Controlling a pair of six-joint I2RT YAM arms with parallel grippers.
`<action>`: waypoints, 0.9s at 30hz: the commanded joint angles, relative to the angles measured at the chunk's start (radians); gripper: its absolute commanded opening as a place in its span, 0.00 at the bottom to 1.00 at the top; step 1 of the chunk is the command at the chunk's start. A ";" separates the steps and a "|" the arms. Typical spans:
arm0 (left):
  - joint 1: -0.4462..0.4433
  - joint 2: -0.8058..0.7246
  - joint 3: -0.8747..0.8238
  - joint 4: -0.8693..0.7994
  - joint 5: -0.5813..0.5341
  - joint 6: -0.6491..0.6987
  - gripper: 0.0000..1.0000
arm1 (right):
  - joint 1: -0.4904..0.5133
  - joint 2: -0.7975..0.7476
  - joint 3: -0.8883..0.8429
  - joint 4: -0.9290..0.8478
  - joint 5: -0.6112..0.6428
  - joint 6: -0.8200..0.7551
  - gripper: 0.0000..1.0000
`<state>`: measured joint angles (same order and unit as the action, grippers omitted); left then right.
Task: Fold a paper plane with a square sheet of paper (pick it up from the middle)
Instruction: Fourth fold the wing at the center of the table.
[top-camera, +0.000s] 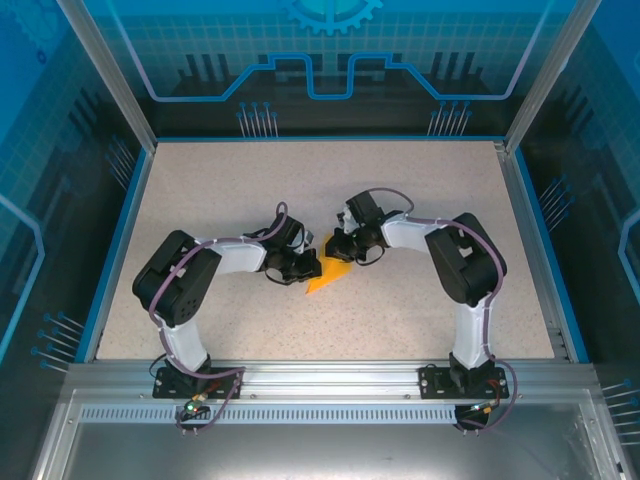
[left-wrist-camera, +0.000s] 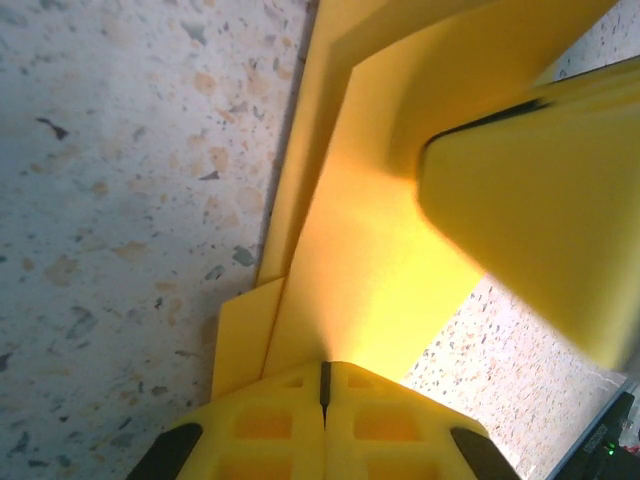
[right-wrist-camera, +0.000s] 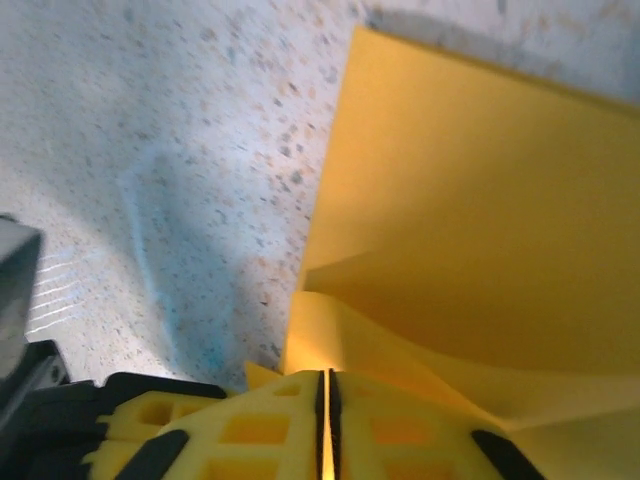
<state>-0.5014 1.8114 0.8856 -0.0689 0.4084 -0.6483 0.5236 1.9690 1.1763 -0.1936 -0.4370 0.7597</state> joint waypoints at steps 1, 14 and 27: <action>-0.003 0.057 -0.056 -0.134 -0.101 0.022 0.01 | -0.013 -0.080 -0.035 0.002 0.023 -0.005 0.06; -0.003 0.055 -0.053 -0.143 -0.110 0.029 0.00 | 0.022 0.032 -0.059 0.104 0.008 0.036 0.00; -0.001 0.069 -0.083 -0.144 -0.130 0.042 0.00 | -0.069 0.050 -0.082 0.134 0.039 0.008 0.00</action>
<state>-0.5014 1.8111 0.8757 -0.0559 0.4080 -0.6441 0.5045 1.9968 1.1095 -0.0582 -0.4503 0.7872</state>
